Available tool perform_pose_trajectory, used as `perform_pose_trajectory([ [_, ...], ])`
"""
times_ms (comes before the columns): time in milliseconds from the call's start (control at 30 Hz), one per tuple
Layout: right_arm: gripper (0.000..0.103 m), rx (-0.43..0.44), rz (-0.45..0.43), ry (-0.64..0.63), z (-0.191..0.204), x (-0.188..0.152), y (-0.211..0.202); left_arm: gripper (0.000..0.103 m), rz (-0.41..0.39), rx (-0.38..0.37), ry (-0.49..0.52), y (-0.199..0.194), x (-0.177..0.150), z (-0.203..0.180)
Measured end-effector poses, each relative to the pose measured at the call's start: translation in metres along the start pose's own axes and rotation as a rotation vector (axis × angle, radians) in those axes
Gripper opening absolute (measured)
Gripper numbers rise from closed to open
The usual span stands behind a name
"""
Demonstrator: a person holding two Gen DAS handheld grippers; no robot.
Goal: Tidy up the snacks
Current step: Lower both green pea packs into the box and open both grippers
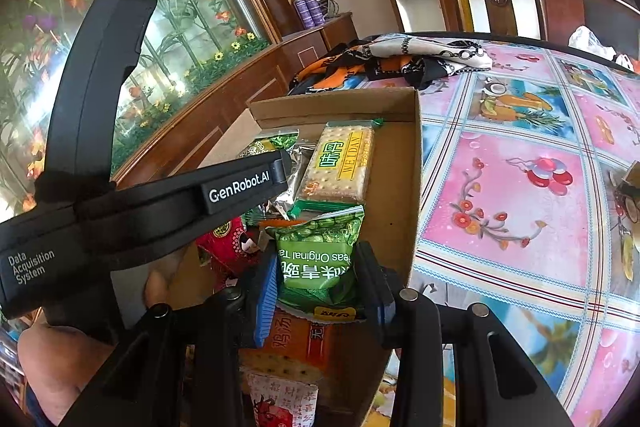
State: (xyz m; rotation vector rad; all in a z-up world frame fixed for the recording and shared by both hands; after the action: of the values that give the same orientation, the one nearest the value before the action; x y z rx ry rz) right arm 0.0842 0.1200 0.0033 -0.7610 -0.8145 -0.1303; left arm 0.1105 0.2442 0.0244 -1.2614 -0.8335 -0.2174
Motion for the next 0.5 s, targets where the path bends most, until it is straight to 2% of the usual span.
perform_pose_trajectory([
  [500,0.042,-0.002,0.002,-0.007,-0.0008,-0.0004,0.0001,0.036,-0.02,0.011,-0.001,-0.0034,0.0019,-0.0002],
])
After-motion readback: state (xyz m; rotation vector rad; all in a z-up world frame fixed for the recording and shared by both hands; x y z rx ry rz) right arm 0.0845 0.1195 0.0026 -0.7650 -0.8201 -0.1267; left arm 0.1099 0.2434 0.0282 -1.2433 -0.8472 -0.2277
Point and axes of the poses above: each gripper's, at about its wrist camera, not at the fingertips, and y roughly the way its jaws point, z to its left, x to its top, the point moved 4 cm from there along y, roughly the way its jaws point, and after that the axes turned 9 degrees about x, right-handed, at the moved point
